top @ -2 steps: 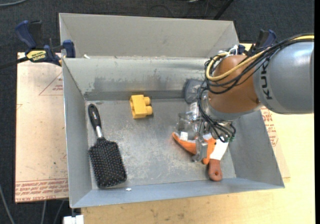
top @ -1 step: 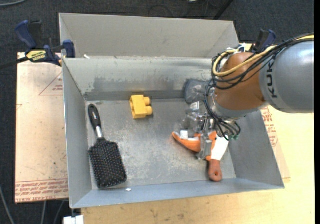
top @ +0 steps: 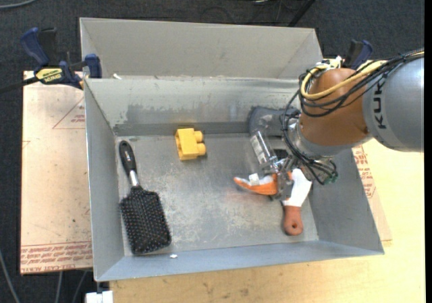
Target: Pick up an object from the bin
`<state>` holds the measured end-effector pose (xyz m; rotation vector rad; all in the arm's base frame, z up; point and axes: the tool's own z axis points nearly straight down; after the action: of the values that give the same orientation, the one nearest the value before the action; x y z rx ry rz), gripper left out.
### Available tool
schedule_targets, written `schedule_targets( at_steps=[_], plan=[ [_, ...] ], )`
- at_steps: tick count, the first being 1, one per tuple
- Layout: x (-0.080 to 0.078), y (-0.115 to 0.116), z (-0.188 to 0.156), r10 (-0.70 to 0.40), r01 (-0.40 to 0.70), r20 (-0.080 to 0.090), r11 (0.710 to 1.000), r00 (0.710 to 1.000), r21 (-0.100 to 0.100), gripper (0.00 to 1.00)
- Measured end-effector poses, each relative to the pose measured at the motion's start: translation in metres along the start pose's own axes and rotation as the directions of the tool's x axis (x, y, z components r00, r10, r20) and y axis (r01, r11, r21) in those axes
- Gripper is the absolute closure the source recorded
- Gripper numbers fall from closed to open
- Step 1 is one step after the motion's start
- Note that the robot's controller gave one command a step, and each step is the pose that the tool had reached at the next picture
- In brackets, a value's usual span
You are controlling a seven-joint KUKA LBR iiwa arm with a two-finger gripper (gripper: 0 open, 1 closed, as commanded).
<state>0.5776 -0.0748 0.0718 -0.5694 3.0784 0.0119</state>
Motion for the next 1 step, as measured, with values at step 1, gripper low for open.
schedule_targets(
  at_steps=[1],
  plan=[
    [0.0000,0.0000,0.0000,0.000,0.000,0.000,1.000,1.000,0.000,1.00]
  ],
)
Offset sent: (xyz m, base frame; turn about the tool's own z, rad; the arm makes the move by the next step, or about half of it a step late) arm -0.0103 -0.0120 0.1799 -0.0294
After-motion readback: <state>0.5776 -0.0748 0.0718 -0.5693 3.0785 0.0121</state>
